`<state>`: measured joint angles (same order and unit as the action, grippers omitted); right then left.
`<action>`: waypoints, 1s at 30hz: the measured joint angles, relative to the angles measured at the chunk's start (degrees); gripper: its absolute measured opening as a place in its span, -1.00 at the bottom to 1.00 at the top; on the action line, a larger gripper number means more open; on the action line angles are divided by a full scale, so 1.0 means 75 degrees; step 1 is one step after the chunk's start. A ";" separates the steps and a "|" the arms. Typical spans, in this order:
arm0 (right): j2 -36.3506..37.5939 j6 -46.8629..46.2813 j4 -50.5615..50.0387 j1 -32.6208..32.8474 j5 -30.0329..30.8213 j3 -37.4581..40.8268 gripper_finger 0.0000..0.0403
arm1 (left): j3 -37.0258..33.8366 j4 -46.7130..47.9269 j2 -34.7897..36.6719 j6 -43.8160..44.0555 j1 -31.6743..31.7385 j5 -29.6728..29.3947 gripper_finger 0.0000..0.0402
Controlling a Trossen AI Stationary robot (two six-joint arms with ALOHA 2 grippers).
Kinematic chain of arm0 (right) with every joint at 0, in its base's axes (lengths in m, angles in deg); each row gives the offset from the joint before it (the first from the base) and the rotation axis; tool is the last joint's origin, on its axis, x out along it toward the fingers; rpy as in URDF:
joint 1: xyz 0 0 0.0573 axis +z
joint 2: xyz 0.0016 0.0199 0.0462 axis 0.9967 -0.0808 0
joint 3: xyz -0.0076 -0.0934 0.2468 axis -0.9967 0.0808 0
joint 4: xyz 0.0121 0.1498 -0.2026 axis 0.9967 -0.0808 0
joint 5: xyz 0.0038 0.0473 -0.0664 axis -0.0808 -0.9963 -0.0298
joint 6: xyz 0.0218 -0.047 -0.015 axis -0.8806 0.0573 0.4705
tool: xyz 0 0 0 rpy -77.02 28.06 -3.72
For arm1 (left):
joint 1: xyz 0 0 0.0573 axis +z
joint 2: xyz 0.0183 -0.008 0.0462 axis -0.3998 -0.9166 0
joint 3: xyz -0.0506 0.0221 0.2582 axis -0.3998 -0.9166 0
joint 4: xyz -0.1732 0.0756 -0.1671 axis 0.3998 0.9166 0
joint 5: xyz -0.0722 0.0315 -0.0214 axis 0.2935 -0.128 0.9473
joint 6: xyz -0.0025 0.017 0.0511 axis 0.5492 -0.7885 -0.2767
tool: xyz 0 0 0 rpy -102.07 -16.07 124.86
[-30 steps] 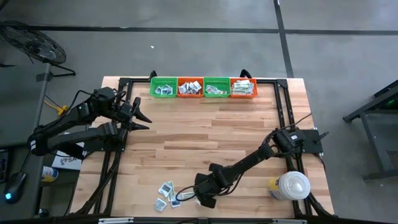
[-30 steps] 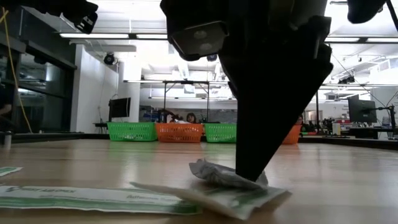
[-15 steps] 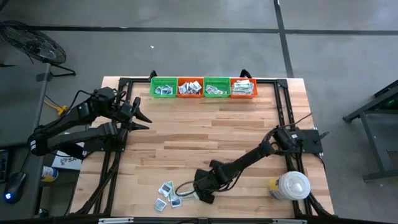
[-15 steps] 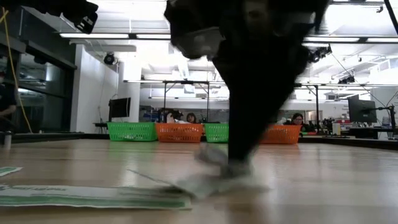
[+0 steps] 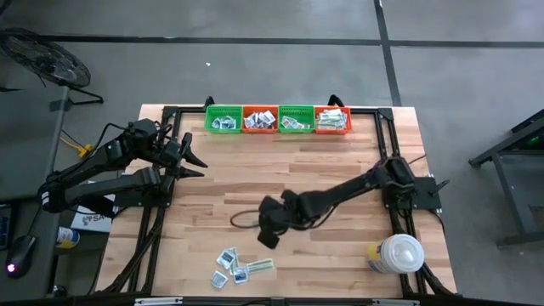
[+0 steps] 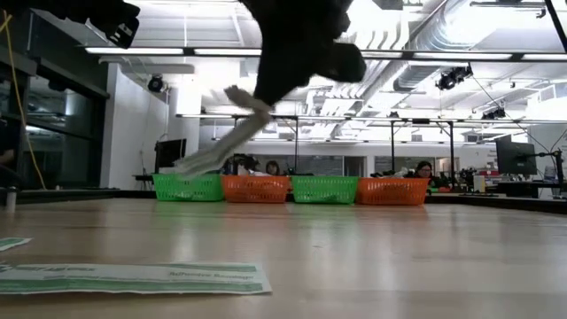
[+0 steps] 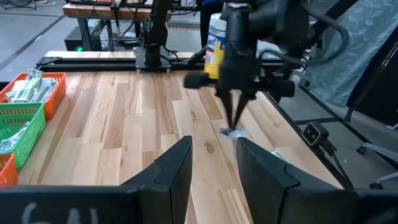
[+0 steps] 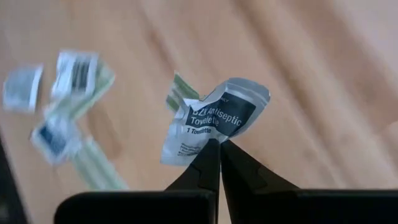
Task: Pick & Place First Aid Supplies
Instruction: Put the top gray towelette pack in the left orange bin
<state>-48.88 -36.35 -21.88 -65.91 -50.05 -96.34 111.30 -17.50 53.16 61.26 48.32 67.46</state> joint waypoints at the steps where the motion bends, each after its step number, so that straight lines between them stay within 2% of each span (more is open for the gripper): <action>1: 0.0068 -0.0005 0.0035 -0.0056 0.0190 0.0000 -1.00 | 0.0000 0.0000 -0.0001 0.0002 -0.0003 -0.0004 -0.38; 5: 0.0412 0.0166 0.0143 -0.0252 0.0638 -0.0006 -1.00 | 0.0000 0.0000 -0.0001 -0.0003 -0.0003 -0.0081 -0.38; 10: 0.0579 0.0335 -0.0054 -0.0478 0.0550 -0.0009 -1.00 | 0.0000 -0.0003 -0.0001 -0.0008 -0.0001 -0.0102 -0.38; 13: 0.0538 0.0309 -0.0299 -0.0589 0.0038 -0.0012 -1.00 | 0.0000 -0.0003 -0.0001 -0.0013 0.0000 -0.0206 -0.38; 19: 0.0017 -0.0382 -0.0968 -0.0728 -0.1563 -0.0008 -1.00 | 0.0000 -0.0009 -0.0001 0.0028 0.0000 -0.0621 -0.38; 24: -0.0390 -0.0704 -0.1248 -0.0915 -0.2253 -0.0012 -1.00 | 0.0000 -0.0020 -0.0001 -0.0013 0.0000 -0.1018 -0.38; 30: -0.0536 -0.1310 -0.1296 -0.1083 -0.2506 -0.0029 -1.00 | 0.0000 -0.0012 -0.0004 -0.0025 -0.0002 -0.1283 -0.38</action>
<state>-52.90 -46.18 -31.60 -74.04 -68.85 -96.56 111.30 -17.59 53.13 61.07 48.31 57.84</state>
